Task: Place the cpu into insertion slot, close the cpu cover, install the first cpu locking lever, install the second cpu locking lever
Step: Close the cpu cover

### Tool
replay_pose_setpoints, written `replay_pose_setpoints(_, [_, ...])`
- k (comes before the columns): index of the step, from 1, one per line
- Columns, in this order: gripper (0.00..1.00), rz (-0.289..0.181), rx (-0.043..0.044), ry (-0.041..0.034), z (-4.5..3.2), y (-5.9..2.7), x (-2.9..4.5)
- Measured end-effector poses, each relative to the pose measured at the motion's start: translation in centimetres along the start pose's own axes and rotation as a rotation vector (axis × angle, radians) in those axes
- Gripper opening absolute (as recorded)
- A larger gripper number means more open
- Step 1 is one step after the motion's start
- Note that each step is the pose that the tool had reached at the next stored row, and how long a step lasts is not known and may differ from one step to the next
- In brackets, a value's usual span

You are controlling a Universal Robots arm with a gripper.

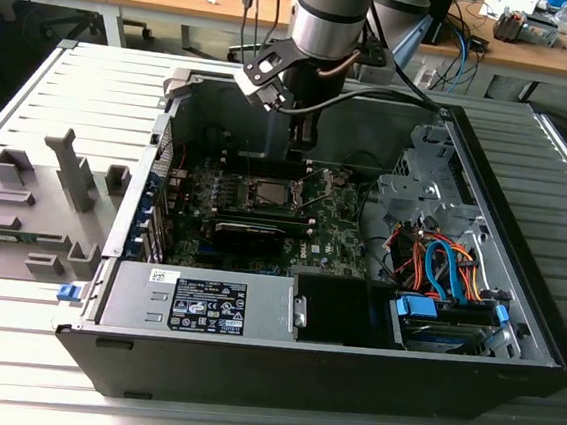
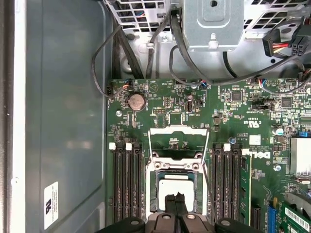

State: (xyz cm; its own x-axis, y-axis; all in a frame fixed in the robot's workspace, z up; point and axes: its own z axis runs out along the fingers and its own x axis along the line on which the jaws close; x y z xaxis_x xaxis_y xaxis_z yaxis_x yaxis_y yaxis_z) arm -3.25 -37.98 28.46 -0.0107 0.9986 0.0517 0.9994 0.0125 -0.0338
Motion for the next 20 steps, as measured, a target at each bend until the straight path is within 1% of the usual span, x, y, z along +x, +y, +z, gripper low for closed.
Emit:
replay_pose_setpoints(6, [0.11,0.000,0.0024,0.0002,-0.38,0.27,0.02])
replay_pose_setpoints(20, [0.11,0.000,0.0030,0.0001,-0.42,0.60,0.01])
